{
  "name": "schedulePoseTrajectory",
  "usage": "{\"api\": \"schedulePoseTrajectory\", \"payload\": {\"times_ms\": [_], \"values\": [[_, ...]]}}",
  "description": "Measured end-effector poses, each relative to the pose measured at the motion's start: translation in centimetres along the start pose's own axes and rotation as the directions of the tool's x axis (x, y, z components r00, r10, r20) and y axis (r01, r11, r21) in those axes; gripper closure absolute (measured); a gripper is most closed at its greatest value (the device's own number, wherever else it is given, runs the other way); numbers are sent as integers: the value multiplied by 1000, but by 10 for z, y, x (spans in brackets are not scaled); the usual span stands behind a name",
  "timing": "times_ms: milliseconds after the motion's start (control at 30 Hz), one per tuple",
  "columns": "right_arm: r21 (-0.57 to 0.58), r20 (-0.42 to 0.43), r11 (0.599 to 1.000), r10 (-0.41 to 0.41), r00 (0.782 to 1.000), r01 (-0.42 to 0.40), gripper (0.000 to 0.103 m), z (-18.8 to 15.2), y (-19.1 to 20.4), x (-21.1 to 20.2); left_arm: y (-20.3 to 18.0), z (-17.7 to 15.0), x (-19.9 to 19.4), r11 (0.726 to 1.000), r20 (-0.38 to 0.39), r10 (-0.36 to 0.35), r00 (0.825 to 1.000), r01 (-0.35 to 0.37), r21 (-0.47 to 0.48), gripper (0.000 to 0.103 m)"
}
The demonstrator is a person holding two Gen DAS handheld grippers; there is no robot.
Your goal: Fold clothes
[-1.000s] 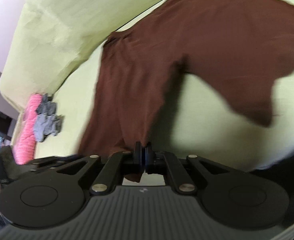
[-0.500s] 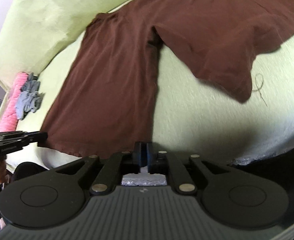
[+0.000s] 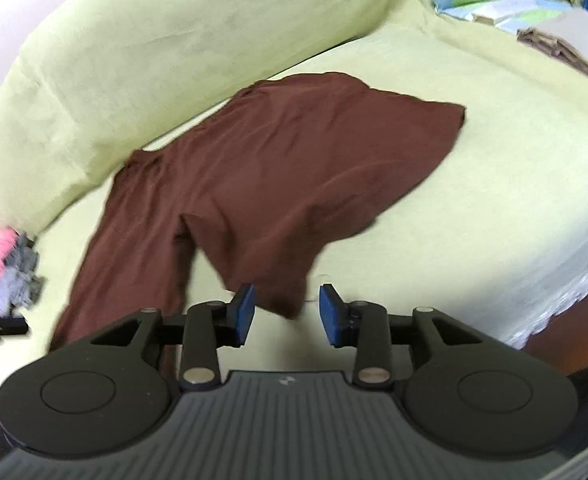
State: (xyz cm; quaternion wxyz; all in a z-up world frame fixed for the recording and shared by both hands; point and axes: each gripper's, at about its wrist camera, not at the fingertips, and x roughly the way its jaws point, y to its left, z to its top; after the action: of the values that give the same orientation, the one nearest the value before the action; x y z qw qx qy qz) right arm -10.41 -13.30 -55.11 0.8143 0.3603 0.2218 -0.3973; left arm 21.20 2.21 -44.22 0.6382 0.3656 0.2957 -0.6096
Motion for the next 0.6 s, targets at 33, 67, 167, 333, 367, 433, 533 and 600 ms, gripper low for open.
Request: {"api": "schedulePoseTrajectory", "payload": {"times_ms": [33, 67, 167, 333, 367, 433, 533, 600], "values": [[-11, -5, 1000, 7, 1000, -7, 70, -1, -1, 2, -7, 4, 3, 1000, 3, -13, 1000, 13, 10, 70], [-34, -13, 999, 17, 1000, -17, 69, -4, -1, 5, -13, 8, 7, 999, 5, -26, 1000, 26, 21, 68], [-170, -4, 985, -7, 1000, 6, 69, -13, 9, 16, -52, 32, 30, 991, -4, -105, 994, 105, 78, 65], [-431, 36, 898, -83, 996, 91, 69, -31, 38, 35, -80, 58, 52, 979, -18, -166, 986, 167, 115, 65], [-456, 45, 885, -85, 995, 96, 69, -34, 42, 37, -80, 60, 54, 979, -18, -166, 986, 167, 115, 65], [-491, 64, 864, -95, 993, 114, 69, -36, 46, 41, -83, 69, 60, 979, -22, -170, 985, 171, 115, 65], [-552, 97, 821, -108, 989, 144, 69, -38, 51, 50, -80, 76, 68, 981, -25, -164, 986, 166, 105, 64], [-604, 131, 778, -116, 985, 172, 70, -41, 55, 53, -74, 84, 79, 983, -28, -158, 987, 160, 95, 64]]}}
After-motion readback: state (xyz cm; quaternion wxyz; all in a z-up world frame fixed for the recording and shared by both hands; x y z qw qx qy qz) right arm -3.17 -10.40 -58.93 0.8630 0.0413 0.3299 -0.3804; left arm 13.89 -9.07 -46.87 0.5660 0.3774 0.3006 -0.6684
